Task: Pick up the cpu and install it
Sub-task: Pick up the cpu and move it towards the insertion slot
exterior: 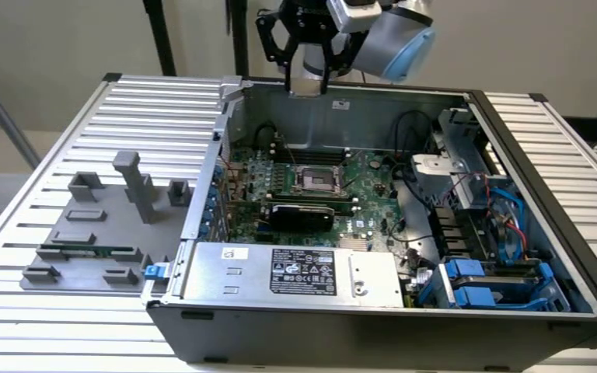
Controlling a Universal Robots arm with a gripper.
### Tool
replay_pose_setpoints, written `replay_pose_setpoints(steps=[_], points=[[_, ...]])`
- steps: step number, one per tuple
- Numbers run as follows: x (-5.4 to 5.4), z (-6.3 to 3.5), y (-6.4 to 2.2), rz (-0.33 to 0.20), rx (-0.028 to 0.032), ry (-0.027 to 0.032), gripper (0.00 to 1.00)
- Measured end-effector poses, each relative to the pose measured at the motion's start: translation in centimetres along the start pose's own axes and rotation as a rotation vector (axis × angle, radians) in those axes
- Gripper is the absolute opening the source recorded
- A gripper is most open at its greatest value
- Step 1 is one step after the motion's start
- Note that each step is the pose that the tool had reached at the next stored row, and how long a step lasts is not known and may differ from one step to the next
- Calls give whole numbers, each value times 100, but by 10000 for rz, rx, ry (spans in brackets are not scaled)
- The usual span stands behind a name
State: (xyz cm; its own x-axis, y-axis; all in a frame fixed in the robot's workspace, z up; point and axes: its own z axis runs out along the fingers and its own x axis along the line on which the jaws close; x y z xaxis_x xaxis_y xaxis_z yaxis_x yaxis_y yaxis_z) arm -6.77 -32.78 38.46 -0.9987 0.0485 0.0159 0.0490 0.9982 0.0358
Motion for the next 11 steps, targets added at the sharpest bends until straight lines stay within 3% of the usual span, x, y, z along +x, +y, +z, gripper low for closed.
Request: replay_pose_setpoints(steps=[11], points=[[-488,194,58,0,0,-1,55]])
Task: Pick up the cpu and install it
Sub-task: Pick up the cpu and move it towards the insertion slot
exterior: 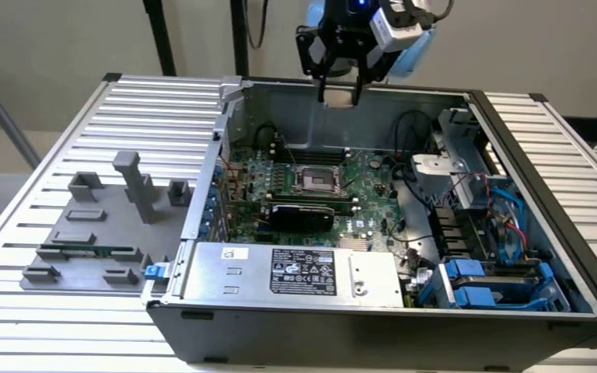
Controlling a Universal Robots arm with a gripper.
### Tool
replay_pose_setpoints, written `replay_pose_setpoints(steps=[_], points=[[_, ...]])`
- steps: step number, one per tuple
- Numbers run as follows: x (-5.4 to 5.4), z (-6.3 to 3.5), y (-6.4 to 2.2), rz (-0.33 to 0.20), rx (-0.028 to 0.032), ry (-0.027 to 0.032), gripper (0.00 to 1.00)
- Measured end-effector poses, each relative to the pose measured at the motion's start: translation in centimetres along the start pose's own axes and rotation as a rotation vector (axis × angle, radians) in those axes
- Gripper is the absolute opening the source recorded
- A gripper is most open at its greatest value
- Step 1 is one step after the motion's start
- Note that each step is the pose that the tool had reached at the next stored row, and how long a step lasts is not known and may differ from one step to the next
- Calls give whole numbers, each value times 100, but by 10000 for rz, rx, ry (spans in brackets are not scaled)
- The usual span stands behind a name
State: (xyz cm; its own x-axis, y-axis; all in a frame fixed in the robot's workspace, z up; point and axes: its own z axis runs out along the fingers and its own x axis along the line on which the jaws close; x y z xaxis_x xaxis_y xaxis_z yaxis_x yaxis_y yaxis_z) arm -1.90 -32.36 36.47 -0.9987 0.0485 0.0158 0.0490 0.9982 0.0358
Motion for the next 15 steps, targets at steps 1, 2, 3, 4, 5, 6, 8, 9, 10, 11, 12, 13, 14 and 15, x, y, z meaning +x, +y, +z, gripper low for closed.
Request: replay_pose_setpoints(steps=[1,2,3,4,5,6,8,9,10,11,12,13,14,15], points=[[-31,19,1,-1,2,1,55],[-43,36,1,-1,3,1,55],[-46,54,0,-1,3,1,55],[-47,72,0,0,3,1,55],[-47,90,-1,0,2,0,55],[-47,108,-1,1,3,1,55],[-48,140,-3,-1,1,0,55],[-48,140,-3,-1,5,0,55],[-48,139,-3,-1,7,1,55],[-48,139,-3,-1,7,1,55],[-48,140,-3,-1,6,1,55],[-48,140,-3,-1,7,1,55],[-48,140,-3,-1,6,1,55],[-48,140,-3,-1,6,0,55]])
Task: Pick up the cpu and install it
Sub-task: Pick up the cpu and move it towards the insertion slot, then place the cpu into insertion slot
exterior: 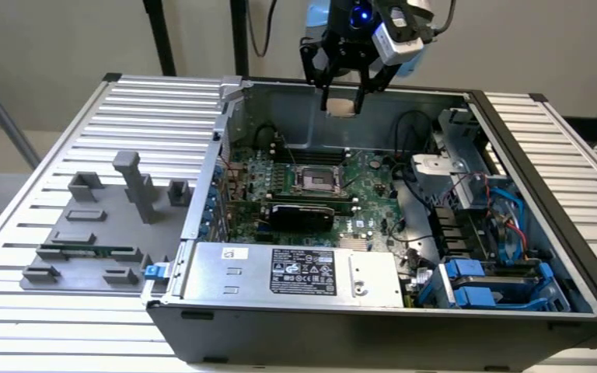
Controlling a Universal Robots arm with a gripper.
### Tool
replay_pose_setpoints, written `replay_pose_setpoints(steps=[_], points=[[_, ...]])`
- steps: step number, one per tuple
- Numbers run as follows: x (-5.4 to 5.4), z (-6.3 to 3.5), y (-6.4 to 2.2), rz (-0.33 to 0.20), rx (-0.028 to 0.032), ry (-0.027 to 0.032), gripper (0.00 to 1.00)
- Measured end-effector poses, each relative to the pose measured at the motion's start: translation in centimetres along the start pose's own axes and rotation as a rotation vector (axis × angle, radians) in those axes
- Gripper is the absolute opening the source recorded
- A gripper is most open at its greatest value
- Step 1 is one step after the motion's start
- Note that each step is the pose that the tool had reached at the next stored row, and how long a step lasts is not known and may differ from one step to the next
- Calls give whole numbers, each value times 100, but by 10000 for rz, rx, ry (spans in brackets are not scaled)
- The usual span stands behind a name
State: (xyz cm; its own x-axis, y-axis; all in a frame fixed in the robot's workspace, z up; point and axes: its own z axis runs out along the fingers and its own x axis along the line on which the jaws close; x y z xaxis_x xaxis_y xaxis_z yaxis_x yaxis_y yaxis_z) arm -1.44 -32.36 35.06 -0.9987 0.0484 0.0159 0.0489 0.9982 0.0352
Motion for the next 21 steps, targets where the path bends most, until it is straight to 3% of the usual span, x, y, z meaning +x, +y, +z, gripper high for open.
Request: replay_pose_setpoints(steps=[16,21], points=[[0,0,0,6,0,0,55],[7,9,-1,705,-12,-25,55]])
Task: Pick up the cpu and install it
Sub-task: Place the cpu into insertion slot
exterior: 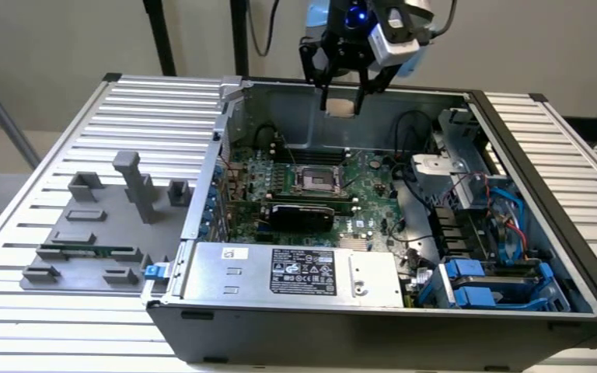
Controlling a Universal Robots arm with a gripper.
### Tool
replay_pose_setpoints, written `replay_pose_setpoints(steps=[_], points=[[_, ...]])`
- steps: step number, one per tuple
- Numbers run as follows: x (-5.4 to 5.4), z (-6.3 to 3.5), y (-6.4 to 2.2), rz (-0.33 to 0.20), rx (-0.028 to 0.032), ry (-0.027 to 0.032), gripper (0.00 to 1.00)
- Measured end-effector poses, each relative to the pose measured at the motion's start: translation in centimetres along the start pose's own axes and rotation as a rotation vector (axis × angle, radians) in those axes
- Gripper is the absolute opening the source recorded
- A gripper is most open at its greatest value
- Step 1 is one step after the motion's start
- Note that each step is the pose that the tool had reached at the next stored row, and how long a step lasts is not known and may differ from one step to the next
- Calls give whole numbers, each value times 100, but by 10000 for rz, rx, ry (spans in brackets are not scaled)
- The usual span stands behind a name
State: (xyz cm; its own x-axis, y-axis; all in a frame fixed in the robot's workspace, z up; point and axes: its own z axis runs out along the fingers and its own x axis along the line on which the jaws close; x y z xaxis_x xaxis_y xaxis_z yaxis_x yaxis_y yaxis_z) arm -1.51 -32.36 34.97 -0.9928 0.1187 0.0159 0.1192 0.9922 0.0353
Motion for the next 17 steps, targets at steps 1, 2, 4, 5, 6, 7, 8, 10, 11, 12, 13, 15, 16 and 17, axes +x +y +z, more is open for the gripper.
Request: replay_pose_setpoints(steps=[1,2,4,5,6,7,8,10,11,12,13,15,16,17], points=[[0,3,0,181,-3,-6,55],[0,6,0,361,-5,-13,55],[0,12,0,726,-11,-26,55],[0,16,-1,905,-14,-32,55],[0,19,-1,1091,-18,-39,55],[0,23,-1,1280,-19,-45,55],[0,27,-1,1461,-23,-51,55],[0,35,-1,1825,-29,-64,55],[0,40,-1,2006,-33,-71,55],[0,44,-2,2184,-34,-77,55],[0,49,-2,2366,-37,-83,55],[-1,59,-2,2730,-42,-95,55],[-1,64,-2,2904,-46,-102,55],[-1,69,-2,3089,-50,-109,55]])
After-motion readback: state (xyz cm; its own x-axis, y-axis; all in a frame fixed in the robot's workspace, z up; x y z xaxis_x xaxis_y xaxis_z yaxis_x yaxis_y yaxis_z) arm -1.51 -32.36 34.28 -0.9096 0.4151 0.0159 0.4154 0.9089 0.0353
